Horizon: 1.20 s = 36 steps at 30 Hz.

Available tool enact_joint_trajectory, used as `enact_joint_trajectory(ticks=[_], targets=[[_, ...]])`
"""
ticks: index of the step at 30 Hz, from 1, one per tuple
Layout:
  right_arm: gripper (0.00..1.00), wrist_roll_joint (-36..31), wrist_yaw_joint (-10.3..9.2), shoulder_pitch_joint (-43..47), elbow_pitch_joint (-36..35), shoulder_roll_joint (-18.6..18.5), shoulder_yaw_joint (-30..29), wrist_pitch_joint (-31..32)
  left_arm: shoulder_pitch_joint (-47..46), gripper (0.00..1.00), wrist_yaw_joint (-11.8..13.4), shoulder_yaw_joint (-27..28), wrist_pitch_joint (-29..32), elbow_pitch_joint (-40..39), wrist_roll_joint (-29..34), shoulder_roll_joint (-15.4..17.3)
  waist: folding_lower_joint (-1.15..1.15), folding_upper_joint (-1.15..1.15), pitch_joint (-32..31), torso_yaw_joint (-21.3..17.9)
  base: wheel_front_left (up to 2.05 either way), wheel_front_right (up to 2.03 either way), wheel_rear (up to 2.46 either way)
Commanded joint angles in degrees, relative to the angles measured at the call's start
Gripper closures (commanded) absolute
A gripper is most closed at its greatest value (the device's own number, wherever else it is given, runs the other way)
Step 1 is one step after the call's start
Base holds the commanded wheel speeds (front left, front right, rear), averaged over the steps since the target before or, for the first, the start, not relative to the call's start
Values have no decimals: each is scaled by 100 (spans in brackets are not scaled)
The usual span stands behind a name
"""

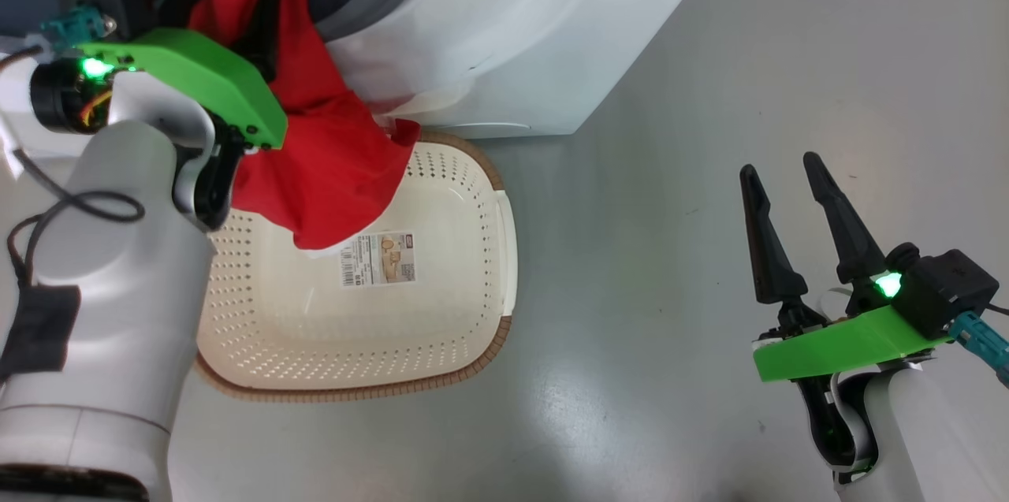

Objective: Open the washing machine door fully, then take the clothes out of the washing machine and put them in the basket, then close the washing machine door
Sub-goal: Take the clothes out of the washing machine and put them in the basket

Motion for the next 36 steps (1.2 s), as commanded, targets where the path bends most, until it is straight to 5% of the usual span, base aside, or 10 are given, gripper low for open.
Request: enact_joint_trajectory(ticks=[1,11,13,16,18,29,36], targets=[[0,-69,43,-39,-159,-4,126,-36,-194,0,9,-40,94,106,-156,249,0,0,42,-21,0,0,0],[0,-53,43,-80,-177,-4,128,-36,-434,5,9,-698,265,519,-674,309,0,0,101,-60,0,0,0],[0,-50,43,-81,-183,-4,127,-36,-466,51,9,-821,239,578,-751,340,0,0,102,-65,0,0,0],[0,-50,43,-83,-186,-4,129,-36,-520,86,9,-994,194,669,-840,378,0,0,101,-67,0,0,0],[0,-52,43,-83,-186,-4,132,-36,-555,98,9,-1089,150,722,-905,396,0,0,96,-67,0,0,0],[0,-60,43,-26,-170,-4,130,-36,-513,100,9,-1351,-561,892,-1202,500,0,0,-14,-18,0,0,0],[0,-85,43,38,-167,-4,89,-36,-18,100,52,-897,-737,177,-1149,646,0,0,-100,87,0,0,0]])
